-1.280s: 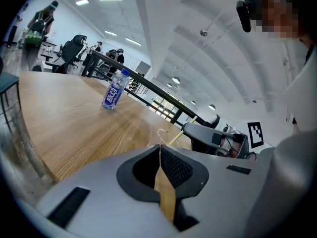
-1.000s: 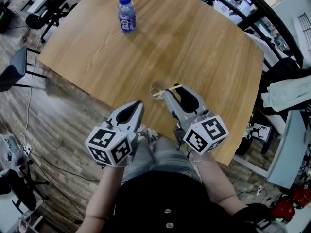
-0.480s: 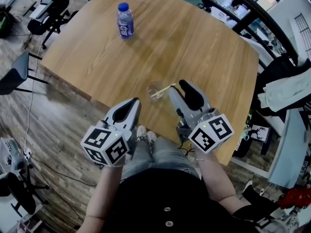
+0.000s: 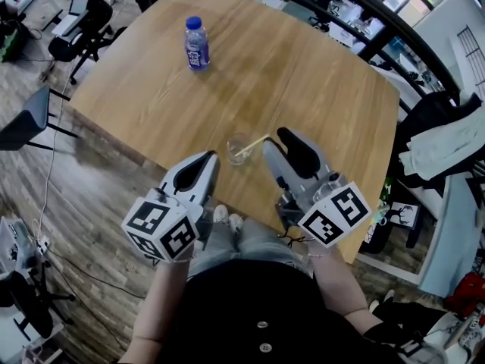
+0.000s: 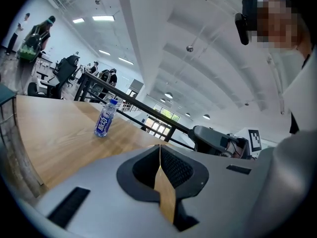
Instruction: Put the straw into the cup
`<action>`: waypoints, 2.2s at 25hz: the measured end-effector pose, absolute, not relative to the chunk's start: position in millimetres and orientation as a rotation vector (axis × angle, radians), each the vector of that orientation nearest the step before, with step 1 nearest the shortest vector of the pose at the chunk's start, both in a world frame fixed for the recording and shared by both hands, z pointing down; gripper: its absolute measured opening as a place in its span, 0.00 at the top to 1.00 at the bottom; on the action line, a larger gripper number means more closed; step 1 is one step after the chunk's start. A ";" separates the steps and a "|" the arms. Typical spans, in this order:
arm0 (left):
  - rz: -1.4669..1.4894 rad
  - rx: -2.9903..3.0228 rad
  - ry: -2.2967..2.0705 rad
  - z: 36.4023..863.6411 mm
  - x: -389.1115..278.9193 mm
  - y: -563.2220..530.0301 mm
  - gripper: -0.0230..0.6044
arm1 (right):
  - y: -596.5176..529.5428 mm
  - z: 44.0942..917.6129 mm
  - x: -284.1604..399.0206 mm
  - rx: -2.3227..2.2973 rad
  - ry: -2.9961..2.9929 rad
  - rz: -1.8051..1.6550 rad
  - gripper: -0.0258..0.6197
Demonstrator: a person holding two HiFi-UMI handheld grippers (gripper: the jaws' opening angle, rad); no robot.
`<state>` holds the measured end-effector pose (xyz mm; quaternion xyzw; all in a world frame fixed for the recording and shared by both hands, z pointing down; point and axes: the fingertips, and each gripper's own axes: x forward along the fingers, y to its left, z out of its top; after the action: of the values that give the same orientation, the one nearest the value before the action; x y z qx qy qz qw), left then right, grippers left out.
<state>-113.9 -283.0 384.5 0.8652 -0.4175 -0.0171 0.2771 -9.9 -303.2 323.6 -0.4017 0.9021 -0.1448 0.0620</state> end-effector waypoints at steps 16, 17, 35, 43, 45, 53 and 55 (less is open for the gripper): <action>-0.052 2.387 -1.125 370.9 -101.8 -270.6 0.93 | -278.4 318.8 -23.5 -1.111 2.777 -0.447 0.96; -0.044 2.389 -1.123 371.8 -100.6 -269.0 0.93 | -277.1 319.6 -23.6 -1.110 2.771 -0.461 0.96; 0.033 2.353 -1.162 387.0 -96.6 -255.0 0.93 | -258.5 342.3 -24.7 -1.118 2.791 -0.580 0.96; 0.045 2.365 -1.168 387.3 -94.6 -251.1 0.93 | -257.4 339.8 -21.0 -1.139 2.786 -0.564 0.96; 0.044 2.364 -1.170 387.0 -95.4 -250.9 0.93 | -258.2 338.7 -22.3 -1.134 2.785 -0.563 0.96; 0.043 2.358 -1.176 387.4 -98.2 -252.7 0.93 | -258.0 339.5 -31.3 -1.124 2.817 -0.550 0.96; 0.046 2.358 -1.176 388.5 -97.4 -253.0 0.93 | -258.6 339.9 -30.3 -1.129 2.819 -0.546 0.96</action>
<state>-97.4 -253.0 388.5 0.8662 -0.4320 0.0171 0.2504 -30.3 -258.6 339.9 -0.3657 0.9133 -0.1769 0.0283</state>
